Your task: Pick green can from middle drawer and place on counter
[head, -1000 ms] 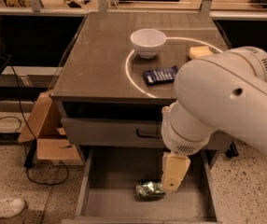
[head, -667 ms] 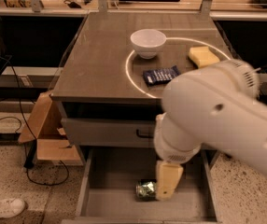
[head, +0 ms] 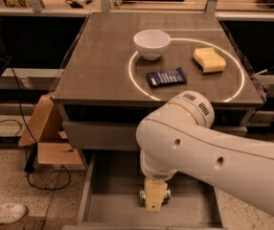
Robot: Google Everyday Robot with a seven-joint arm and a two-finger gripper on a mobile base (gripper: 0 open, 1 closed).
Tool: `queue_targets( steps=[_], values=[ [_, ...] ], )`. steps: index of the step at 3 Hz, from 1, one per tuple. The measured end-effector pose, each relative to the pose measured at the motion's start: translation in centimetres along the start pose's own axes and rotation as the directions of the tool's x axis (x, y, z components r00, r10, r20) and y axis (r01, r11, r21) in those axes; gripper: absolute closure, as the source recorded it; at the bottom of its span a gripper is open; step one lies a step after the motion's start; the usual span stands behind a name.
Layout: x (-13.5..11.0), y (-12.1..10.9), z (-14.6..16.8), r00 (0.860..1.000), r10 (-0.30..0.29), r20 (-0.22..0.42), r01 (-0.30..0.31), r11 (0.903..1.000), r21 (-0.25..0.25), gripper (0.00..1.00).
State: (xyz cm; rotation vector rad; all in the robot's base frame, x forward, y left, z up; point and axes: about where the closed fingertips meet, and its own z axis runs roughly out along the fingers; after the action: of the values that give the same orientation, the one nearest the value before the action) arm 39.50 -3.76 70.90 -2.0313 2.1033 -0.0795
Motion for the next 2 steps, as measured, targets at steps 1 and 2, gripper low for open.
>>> queue_targets(
  steps=[1, 2],
  values=[
    [0.0, 0.0, 0.0, 1.000, 0.000, 0.000, 0.000, 1.0000, 0.000, 0.00],
    [0.2, 0.4, 2.6, 1.000, 0.010, -0.022, -0.011, 0.9999, -0.006, 0.00]
  ],
)
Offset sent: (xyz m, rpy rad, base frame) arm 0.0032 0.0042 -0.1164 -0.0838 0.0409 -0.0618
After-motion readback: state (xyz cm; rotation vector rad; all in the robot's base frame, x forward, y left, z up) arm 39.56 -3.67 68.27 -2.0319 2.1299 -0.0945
